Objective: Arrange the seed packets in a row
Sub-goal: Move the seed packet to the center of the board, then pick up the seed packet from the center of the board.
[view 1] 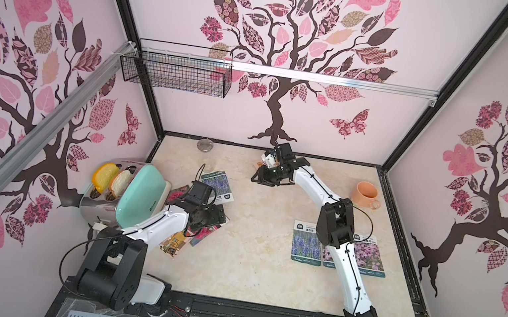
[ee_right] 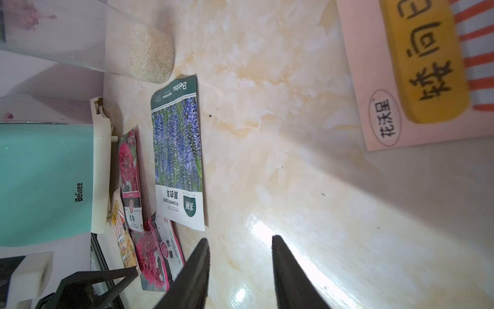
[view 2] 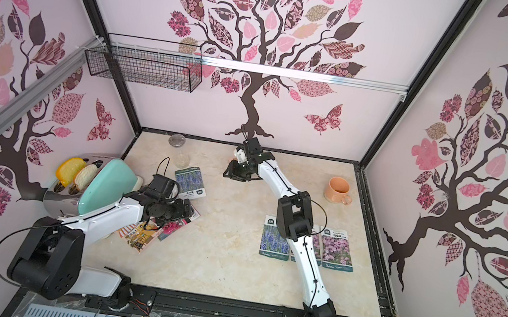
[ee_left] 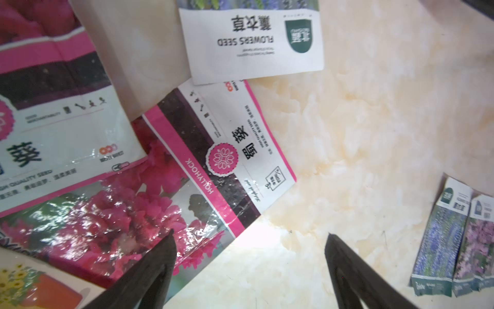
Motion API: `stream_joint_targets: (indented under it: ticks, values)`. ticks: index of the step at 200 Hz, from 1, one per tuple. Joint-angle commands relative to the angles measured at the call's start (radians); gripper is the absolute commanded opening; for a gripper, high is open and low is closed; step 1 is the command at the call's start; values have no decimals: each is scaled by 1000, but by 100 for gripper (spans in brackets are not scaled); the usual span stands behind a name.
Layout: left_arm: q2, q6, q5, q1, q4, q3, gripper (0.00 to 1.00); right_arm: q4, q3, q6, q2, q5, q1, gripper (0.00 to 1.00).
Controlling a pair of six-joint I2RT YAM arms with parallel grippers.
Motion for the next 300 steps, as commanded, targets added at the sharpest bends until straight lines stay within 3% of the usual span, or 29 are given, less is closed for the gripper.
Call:
stream_joint_targets:
  ticks: [1,19,64,84,147,218,300]
  values:
    - [0,0,-65,5,9,53,92,8,31,7,39,-23,7,42]
    - [79,14,-100,28,-16,122,92,10,45,18,51,-33,10,42]
    - [228,8,-52,159,79,214,92,29,51,27,66,-42,25,42]
    - [289,27,-53,177,86,265,92,47,58,39,81,-53,29,43]
    - [537,52,26,178,130,405,91,98,67,80,147,-81,39,43]
    - [686,70,88,171,93,477,89,125,43,99,181,-100,74,43]
    - [776,75,114,71,84,535,86,131,25,104,191,-64,114,35]
